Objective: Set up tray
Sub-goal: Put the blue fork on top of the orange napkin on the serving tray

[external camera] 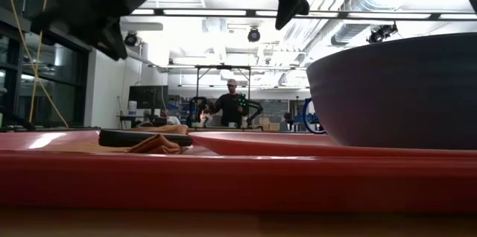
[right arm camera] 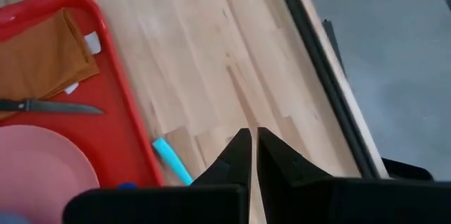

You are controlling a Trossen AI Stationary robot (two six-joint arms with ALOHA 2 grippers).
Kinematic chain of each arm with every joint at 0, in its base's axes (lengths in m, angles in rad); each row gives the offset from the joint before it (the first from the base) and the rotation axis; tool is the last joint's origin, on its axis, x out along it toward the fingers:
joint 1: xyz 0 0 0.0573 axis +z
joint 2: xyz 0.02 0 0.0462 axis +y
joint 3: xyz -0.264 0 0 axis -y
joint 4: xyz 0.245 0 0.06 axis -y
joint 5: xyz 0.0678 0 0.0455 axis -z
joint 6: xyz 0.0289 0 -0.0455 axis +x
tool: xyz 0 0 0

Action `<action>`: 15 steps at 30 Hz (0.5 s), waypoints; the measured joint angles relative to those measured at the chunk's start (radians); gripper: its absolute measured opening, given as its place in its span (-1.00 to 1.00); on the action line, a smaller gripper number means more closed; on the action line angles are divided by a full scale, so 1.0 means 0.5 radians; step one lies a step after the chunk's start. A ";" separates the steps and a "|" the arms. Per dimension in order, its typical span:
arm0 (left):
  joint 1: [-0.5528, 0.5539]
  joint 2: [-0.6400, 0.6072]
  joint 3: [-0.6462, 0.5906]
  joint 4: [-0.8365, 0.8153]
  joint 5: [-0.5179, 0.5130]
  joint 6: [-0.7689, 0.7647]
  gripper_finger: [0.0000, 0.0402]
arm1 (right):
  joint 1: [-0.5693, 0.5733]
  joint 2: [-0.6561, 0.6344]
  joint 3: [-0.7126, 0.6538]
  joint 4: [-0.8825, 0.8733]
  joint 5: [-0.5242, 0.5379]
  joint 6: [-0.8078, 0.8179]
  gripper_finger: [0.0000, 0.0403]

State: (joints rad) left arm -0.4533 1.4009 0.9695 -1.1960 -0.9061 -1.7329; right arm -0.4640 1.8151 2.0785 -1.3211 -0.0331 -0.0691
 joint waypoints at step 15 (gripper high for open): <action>-0.225 0.492 0.421 -0.060 0.241 -0.036 -0.69 | -0.123 -0.163 0.000 -0.015 -0.004 -0.083 -1.00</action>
State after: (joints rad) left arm -0.5657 1.6468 1.1801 -1.2262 -0.7855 -1.7508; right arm -0.5257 1.7335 2.0785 -1.3285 -0.0351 -0.1107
